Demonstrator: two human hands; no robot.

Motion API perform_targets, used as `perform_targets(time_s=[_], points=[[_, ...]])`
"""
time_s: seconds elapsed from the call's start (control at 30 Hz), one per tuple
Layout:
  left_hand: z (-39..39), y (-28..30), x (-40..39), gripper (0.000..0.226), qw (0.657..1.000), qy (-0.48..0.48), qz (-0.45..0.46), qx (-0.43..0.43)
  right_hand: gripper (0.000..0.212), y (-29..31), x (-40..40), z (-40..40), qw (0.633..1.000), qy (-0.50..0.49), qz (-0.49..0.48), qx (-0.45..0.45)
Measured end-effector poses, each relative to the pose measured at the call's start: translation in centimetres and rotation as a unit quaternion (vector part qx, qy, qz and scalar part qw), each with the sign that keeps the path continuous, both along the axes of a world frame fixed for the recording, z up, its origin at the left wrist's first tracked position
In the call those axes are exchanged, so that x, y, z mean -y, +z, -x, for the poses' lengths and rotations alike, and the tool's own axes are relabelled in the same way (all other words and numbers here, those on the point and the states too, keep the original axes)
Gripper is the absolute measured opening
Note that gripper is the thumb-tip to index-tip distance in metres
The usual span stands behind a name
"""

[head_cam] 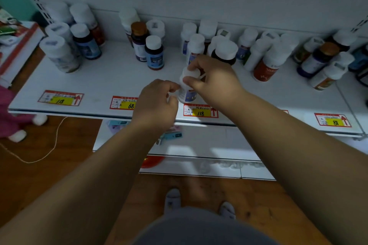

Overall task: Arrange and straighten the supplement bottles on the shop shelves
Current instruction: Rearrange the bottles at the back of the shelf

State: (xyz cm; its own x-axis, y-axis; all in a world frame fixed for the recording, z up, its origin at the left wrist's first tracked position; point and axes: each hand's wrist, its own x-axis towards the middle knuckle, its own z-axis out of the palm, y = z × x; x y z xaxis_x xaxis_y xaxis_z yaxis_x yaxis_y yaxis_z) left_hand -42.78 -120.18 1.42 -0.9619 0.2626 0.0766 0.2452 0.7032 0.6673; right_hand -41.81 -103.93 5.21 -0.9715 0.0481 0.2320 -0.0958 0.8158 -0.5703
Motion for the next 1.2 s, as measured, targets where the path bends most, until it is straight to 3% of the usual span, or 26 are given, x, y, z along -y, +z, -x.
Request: perform_targets(time_s=[0.4,0.5,0.67,0.8,1.2], points=[[1.1,-0.9,0.1,0.03,1.0,0.012,-0.004,-0.01,0.031,-1.5,0.5,1.0,0.997,-0.019,0.08,0.013],[0.7,-0.6,0.3,0.031,1.0,0.014,-0.006,0.006,0.029,-1.2,0.1,0.5,0.998,-0.016,0.06,0.012],[-1.9,0.0,0.2,0.024,0.999,0.028,-0.04,0.016,0.021,-1.0,-2.0,-3.8,0.994,-0.071,0.057,-0.063],[-5.1,0.3,-0.9,0.025,0.994,0.025,-0.107,-0.001,0.005,-0.9,-4.1,-7.4,0.99,-0.097,0.082,-0.056],[-15.7,0.2,-9.2,0.025,0.99,0.001,-0.13,-0.052,0.006,0.0,-10.5,-17.0,0.994,-0.052,0.085,-0.049]])
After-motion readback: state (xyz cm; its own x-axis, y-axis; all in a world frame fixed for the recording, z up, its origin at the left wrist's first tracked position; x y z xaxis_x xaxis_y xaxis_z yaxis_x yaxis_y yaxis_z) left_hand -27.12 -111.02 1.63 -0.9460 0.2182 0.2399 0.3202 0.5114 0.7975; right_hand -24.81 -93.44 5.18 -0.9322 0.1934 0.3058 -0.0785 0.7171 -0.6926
